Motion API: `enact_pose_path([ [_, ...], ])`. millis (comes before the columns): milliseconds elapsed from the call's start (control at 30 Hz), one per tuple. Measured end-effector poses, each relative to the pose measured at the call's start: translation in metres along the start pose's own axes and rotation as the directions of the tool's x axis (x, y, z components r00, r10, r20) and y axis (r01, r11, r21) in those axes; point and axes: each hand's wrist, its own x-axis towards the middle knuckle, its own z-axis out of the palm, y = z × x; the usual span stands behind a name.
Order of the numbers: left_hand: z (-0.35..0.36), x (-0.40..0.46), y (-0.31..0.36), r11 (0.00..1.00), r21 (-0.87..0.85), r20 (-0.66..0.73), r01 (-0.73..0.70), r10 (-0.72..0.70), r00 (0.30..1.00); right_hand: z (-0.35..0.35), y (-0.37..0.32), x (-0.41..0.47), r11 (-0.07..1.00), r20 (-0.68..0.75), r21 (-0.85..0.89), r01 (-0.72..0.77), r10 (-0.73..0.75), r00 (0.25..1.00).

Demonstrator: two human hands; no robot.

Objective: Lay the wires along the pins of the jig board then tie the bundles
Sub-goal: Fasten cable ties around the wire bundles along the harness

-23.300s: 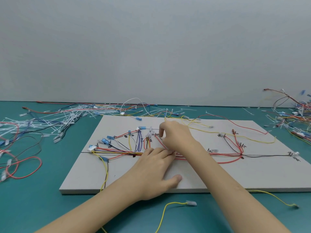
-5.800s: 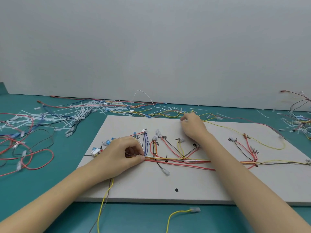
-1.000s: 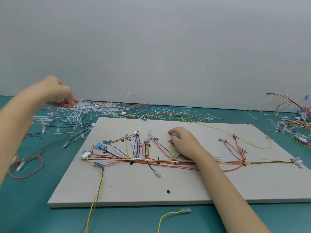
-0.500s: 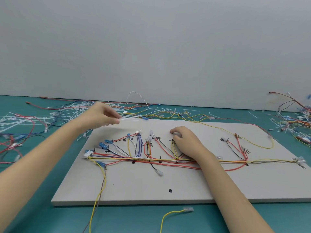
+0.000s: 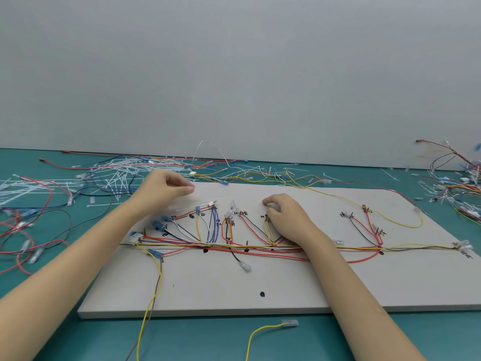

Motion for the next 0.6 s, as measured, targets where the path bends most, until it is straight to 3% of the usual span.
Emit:
enact_pose_path([
  [100, 0.000, -0.006, 0.010, 0.987, -0.151, -0.075, -0.047, 0.036, 0.997, -0.005, -0.008, -0.003, 0.993, -0.235, 0.073, 0.090, -0.071, 0.969],
  [200, 0.002, -0.014, 0.022, 0.929, -0.369, -0.052, 0.038, -0.061, 0.997, -0.011, -0.026, -0.009, 0.959, -0.389, 0.172, 0.226, -0.145, 0.910],
  [300, 0.011, -0.023, 0.037, 0.789, -0.592, 0.074, 0.167, -0.154, 0.985, -0.014, -0.051, -0.020, 0.877, -0.271, 0.410, 0.251, -0.145, 0.951],
  [367, 0.018, -0.030, 0.046, 0.711, -0.675, 0.115, 0.197, -0.163, 0.980, -0.014, -0.066, -0.027, 0.823, -0.087, 0.535, 0.189, -0.169, 0.982],
  [467, 0.024, -0.040, 0.051, 0.632, -0.751, 0.123, 0.189, -0.147, 0.981, -0.008, -0.081, -0.036, 0.783, 0.160, 0.619, 0.067, -0.208, 0.965],
  [600, 0.025, -0.048, 0.048, 0.611, -0.776, 0.116, 0.159, -0.109, 0.987, -0.007, -0.086, -0.045, 0.713, 0.220, 0.701, 0.001, -0.218, 0.951],
])
